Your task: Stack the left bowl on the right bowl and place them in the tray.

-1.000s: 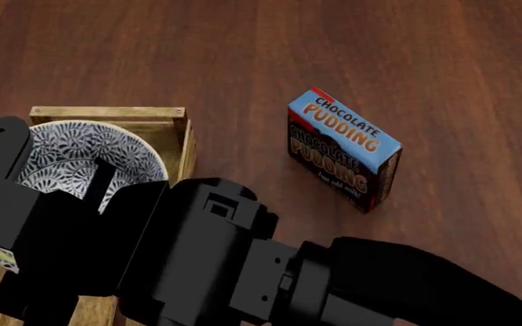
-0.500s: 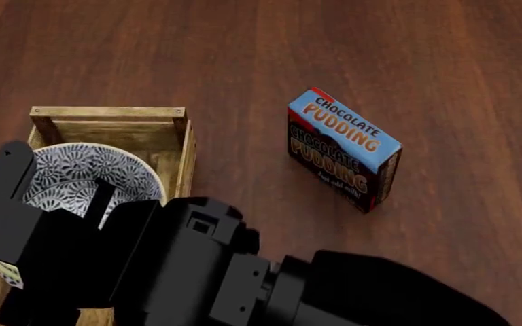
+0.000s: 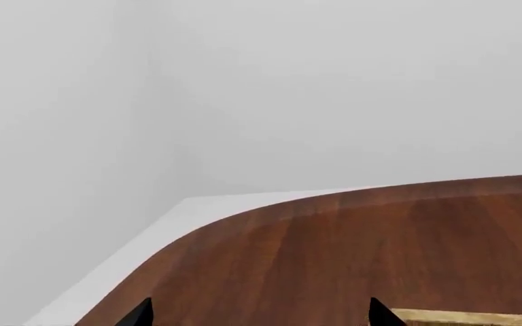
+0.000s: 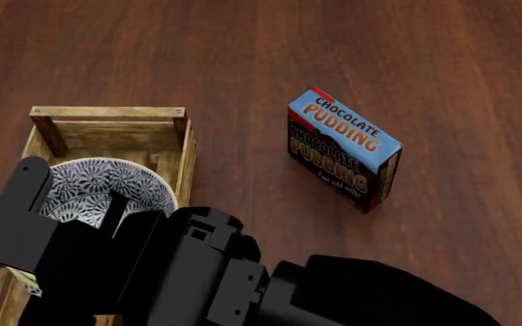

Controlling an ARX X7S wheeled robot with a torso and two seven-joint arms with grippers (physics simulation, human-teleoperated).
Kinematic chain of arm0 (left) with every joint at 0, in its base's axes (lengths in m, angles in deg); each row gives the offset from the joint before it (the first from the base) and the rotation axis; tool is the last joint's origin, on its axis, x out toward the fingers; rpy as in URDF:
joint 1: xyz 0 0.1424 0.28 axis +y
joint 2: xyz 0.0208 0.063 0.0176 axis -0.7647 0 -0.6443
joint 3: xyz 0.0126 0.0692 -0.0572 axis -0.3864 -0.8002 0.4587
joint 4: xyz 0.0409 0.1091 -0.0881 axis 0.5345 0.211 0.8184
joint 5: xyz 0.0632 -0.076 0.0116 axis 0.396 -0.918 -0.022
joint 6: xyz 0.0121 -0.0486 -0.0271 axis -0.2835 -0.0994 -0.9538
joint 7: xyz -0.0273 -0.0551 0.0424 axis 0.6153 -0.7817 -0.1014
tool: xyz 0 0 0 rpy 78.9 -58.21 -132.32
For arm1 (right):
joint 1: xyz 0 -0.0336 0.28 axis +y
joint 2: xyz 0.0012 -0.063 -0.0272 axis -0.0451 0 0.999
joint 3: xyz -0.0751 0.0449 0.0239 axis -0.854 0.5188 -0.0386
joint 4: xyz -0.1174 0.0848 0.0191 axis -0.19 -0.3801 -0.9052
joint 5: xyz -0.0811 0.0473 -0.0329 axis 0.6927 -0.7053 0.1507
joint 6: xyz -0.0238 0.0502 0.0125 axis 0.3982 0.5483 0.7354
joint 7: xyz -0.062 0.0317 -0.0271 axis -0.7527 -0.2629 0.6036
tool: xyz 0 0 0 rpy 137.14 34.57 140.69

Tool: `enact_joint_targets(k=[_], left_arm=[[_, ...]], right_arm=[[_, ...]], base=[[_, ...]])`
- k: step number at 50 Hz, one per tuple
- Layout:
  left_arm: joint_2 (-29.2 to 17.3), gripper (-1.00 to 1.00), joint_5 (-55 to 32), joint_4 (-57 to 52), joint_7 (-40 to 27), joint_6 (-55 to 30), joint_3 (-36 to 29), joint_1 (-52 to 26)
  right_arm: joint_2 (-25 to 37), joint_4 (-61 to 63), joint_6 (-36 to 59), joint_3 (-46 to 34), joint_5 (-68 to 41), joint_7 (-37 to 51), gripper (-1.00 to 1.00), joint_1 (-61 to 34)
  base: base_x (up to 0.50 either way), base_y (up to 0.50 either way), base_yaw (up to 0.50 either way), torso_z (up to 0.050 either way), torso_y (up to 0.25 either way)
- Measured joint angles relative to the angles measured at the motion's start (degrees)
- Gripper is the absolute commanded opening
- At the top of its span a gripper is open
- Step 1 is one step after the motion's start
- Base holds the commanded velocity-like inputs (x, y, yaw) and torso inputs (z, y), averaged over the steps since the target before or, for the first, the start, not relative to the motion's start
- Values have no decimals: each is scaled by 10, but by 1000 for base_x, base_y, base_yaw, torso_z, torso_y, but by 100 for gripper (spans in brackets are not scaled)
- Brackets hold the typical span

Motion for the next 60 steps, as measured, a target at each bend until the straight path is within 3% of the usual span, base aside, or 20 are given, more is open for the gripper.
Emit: enact_joint_targets(k=[32, 33, 49, 60], left_arm=[[2, 100, 10, 7, 4, 20, -1, 20], [2, 100, 10, 7, 4, 20, -1, 21], [2, 100, 12, 7, 2, 22, -7, 21], [2, 100, 11, 3, -1, 20, -15, 16]], right_arm=[[-5, -32, -43, -47, -6, -28, -100, -9], [-5, -32, -43, -47, -5, -29, 100, -9], [-5, -11, -25, -57, 9, -5, 100, -16], [-1, 103, 21, -37, -46, 72, 100, -58]], base=[[1, 0, 0, 0, 0], [0, -3, -3, 0, 0], [0, 0, 0, 0, 0], [0, 0, 0, 0, 0]])
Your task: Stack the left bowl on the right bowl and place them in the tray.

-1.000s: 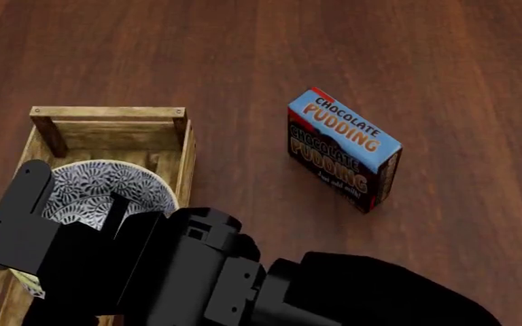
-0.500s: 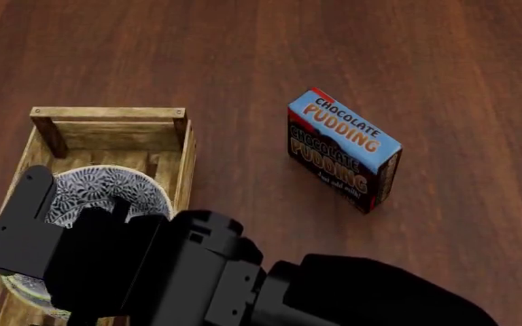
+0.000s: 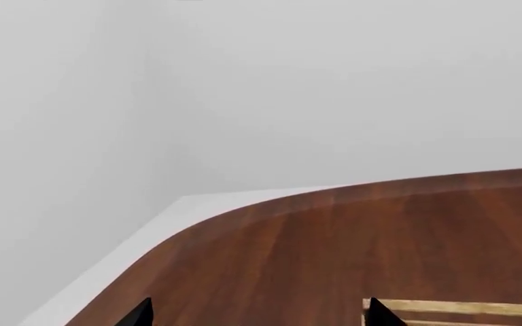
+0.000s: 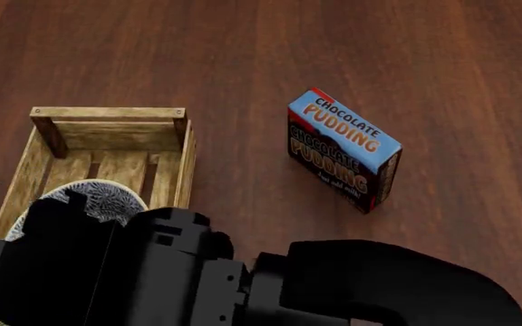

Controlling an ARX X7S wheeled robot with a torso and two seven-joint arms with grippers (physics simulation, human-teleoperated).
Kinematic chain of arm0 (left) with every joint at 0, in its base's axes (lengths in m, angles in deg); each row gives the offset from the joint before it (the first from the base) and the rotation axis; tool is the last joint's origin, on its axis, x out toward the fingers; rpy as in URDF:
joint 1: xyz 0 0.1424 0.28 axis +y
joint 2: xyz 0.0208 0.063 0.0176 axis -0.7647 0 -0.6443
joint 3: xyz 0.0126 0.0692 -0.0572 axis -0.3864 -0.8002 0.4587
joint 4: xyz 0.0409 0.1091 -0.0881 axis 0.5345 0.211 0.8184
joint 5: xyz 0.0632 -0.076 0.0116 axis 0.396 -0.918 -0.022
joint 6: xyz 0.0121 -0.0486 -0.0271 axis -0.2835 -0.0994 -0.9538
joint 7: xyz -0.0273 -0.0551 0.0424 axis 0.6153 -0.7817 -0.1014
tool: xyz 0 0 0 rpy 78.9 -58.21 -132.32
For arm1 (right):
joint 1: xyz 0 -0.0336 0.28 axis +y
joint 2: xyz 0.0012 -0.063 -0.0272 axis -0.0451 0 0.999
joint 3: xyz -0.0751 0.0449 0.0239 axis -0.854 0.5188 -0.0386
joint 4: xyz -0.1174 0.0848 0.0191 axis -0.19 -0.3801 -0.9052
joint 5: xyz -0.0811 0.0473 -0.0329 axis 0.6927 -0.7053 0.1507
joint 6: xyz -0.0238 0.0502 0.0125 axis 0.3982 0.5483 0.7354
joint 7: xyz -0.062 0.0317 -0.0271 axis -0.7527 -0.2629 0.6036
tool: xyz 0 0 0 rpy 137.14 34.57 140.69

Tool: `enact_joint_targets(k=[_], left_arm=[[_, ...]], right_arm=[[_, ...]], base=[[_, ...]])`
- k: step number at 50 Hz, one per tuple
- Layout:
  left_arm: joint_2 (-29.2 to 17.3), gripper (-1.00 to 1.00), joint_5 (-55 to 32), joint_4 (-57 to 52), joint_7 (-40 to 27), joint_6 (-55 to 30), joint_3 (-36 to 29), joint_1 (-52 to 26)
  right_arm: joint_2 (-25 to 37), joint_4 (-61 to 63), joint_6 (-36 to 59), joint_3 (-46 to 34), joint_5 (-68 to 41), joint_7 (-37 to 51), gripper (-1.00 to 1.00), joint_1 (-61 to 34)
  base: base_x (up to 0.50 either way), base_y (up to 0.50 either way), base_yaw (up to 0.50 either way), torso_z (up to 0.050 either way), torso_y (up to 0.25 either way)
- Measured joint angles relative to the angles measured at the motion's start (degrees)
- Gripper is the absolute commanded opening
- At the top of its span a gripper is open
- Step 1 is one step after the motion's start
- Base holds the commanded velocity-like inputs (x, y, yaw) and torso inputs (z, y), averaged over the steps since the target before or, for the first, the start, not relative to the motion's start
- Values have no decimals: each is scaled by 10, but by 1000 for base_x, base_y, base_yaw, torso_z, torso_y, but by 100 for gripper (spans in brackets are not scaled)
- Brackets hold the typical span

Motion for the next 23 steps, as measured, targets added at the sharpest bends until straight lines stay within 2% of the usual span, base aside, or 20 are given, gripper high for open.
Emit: enact_joint_targets(k=[10, 23], left_arm=[[-2, 100, -4, -6, -4, -5, -4, -6], [-3, 100, -9, -12, -8, -12, -12, -17]], right_arm=[[5, 120, 48, 40, -80, 84, 100, -36], [30, 218, 95, 77, -172, 198, 100, -58]], base=[[0, 0, 0, 0, 0], [0, 0, 0, 0, 0]])
